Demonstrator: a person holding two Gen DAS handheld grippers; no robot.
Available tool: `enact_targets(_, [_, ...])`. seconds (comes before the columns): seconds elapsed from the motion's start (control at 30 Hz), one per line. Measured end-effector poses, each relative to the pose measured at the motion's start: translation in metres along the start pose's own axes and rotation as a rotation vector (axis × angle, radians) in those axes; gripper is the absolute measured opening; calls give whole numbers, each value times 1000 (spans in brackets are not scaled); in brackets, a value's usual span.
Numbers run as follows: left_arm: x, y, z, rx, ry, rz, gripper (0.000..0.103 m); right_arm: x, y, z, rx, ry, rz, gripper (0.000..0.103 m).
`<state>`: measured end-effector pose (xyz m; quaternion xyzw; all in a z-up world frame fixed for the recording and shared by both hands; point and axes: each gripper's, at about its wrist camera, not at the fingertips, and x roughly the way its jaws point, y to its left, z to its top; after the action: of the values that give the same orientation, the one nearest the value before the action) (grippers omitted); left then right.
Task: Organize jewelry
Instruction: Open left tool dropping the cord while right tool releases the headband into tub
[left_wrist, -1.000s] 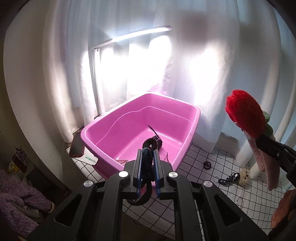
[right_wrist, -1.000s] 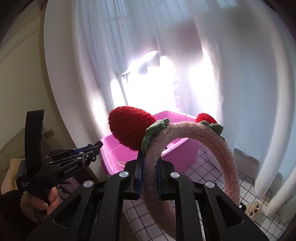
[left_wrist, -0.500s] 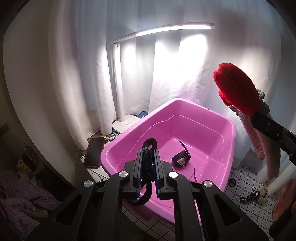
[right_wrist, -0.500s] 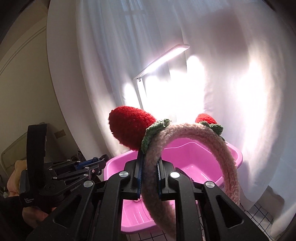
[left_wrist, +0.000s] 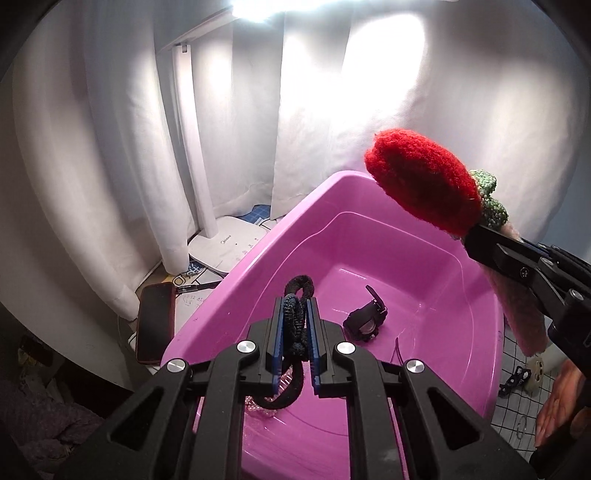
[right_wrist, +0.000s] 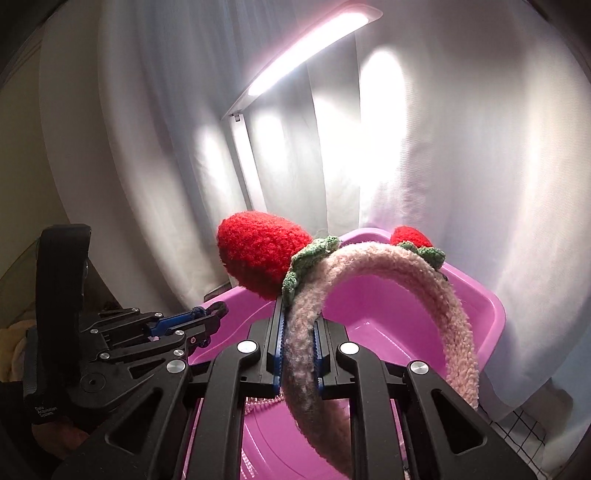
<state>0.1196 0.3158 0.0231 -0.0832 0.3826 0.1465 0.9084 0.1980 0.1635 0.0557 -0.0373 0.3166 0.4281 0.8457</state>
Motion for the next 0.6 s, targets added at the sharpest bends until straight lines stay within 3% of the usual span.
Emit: enact_targets(0.6, [56,13,2,59,184,-11,13,69,-4,4,79,232,-88,12])
